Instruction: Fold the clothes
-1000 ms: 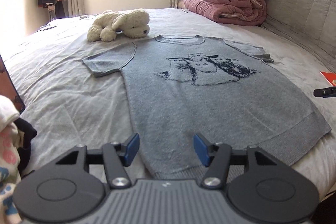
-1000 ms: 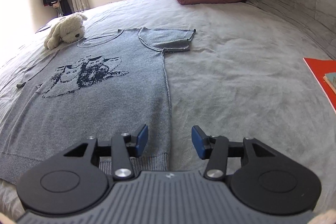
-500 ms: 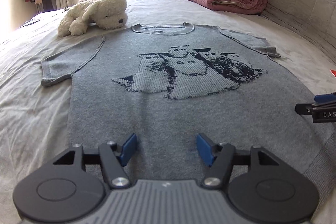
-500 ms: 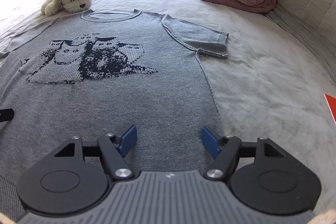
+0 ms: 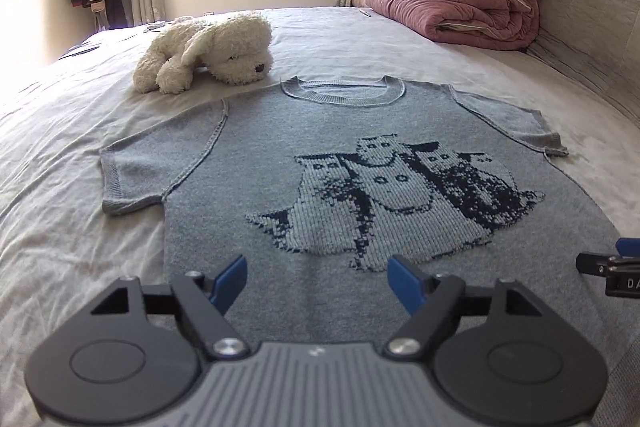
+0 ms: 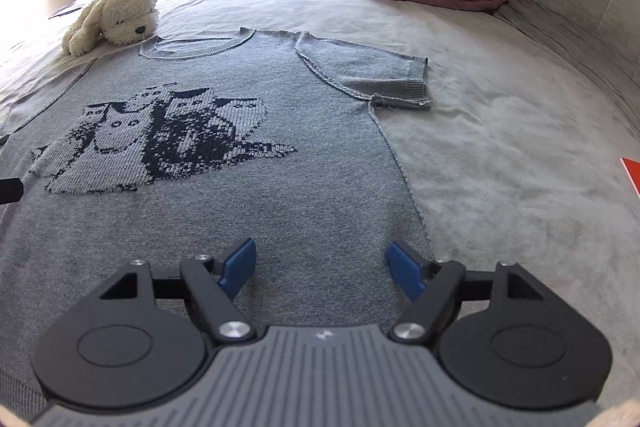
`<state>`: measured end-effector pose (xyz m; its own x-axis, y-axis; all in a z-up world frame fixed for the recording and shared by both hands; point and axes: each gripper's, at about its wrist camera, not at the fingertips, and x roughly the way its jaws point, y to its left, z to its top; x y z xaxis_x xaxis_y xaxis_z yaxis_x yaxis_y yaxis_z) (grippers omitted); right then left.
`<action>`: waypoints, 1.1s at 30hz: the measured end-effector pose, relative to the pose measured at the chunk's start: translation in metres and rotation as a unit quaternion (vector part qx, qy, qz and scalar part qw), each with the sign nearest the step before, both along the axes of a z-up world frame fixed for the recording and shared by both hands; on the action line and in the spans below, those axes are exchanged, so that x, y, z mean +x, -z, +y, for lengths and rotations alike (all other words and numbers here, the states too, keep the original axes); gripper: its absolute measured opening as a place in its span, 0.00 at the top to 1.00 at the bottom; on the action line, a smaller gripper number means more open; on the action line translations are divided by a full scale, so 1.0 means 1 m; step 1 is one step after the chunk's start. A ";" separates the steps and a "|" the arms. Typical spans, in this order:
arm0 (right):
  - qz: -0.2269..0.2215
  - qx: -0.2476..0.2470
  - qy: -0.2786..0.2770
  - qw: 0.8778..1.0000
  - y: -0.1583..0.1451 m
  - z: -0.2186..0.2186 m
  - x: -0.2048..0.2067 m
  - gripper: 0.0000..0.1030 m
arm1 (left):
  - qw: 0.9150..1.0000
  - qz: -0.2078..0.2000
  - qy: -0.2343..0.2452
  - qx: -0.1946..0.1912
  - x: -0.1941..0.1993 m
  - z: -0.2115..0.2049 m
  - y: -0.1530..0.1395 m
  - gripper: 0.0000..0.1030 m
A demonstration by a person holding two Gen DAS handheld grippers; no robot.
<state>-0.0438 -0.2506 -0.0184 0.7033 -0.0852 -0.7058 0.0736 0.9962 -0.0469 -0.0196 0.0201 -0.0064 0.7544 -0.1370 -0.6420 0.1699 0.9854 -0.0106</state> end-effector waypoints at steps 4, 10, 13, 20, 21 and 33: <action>0.007 0.011 0.005 1.000 0.002 0.008 0.010 0.23 | 1.000 0.012 -0.015 -0.022 0.014 0.006 -0.005 0.22; 0.020 0.035 0.023 0.999 -0.008 0.001 0.031 0.23 | 0.998 0.042 -0.029 -0.046 0.027 0.020 0.000 0.22; 0.022 0.083 0.042 0.995 -0.014 -0.012 0.045 0.23 | 0.997 0.051 -0.033 -0.047 0.032 0.023 0.002 0.22; 0.026 0.135 0.105 0.985 -0.018 -0.053 0.072 0.23 | 0.995 0.074 -0.040 -0.051 0.044 0.027 0.009 0.21; 0.029 0.138 0.112 0.984 -0.018 -0.058 0.075 0.23 | 0.995 0.076 -0.041 -0.050 0.044 0.028 0.010 0.21; 0.027 0.278 0.203 0.939 -0.009 -0.131 0.113 0.27 | 0.992 0.100 -0.049 -0.055 0.053 0.035 0.016 0.19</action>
<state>0.0694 -0.3812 -0.0092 0.6539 0.0540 -0.7546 0.4647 0.7585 0.4570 0.0334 0.0553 -0.0228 0.6263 -0.1469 -0.7656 0.0560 0.9880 -0.1438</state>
